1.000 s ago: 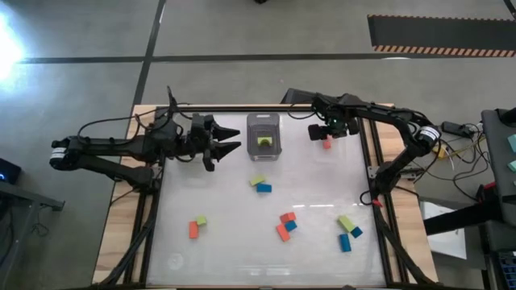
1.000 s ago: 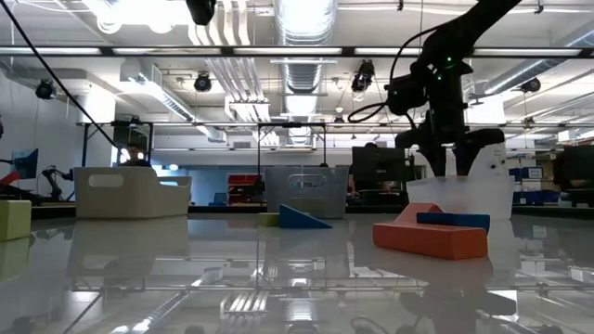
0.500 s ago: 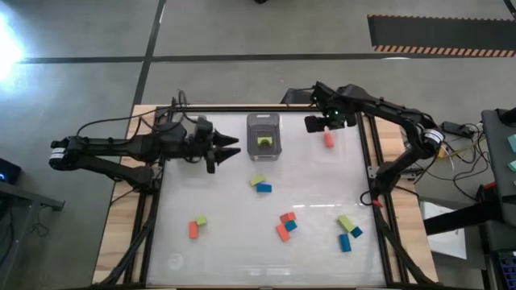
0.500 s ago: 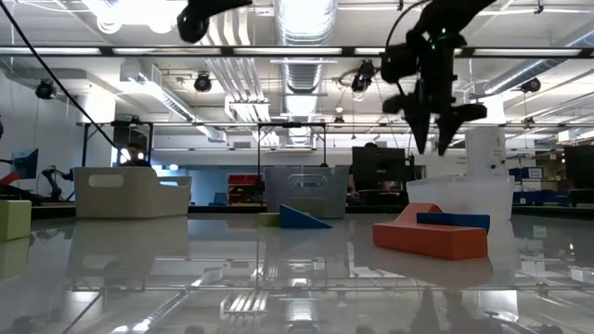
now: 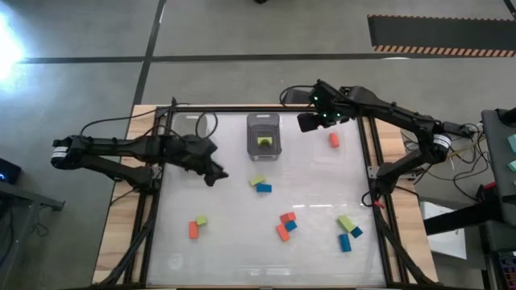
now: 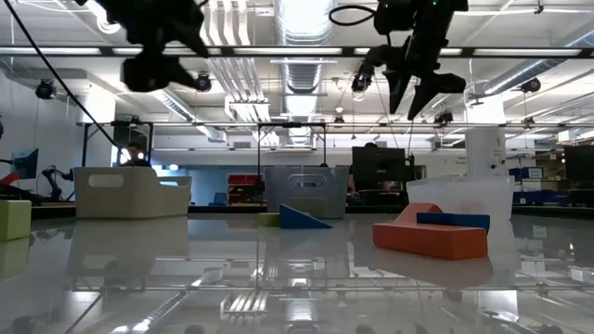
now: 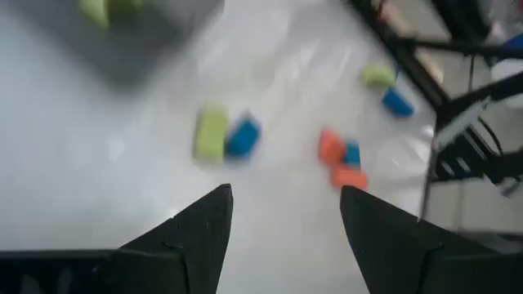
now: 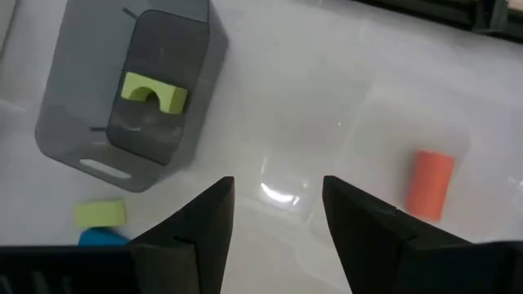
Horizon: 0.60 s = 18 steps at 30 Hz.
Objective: Sort & place blocks by color
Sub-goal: Put the green block into the black transparent bin
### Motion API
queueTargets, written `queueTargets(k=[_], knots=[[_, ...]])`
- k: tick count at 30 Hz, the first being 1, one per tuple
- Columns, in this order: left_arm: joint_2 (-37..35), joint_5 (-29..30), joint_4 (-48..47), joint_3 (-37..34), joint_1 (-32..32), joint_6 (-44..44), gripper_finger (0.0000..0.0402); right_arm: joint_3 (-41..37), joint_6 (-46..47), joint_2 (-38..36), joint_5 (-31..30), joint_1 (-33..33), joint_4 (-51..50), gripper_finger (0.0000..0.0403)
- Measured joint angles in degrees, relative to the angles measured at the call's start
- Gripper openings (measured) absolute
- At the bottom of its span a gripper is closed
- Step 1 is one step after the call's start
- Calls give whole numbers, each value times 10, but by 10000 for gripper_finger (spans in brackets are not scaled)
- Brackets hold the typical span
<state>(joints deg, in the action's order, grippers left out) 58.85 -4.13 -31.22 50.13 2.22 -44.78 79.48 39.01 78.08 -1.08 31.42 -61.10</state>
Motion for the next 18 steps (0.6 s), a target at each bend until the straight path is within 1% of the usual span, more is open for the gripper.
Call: queueTargets(k=[4,8,12,18], knots=[[0,-59,-59,0,-34,-58,212,0,0,0,-20,-10,3,178],[0,-75,-104,0,-87,-83,212,-1,0,0,-25,-10,5,178],[0,-90,-115,0,-148,-66,212,-1,-2,0,-37,-9,6,178],[6,-91,-116,-7,-238,-36,212,-1,-19,0,-46,-9,21,178]])
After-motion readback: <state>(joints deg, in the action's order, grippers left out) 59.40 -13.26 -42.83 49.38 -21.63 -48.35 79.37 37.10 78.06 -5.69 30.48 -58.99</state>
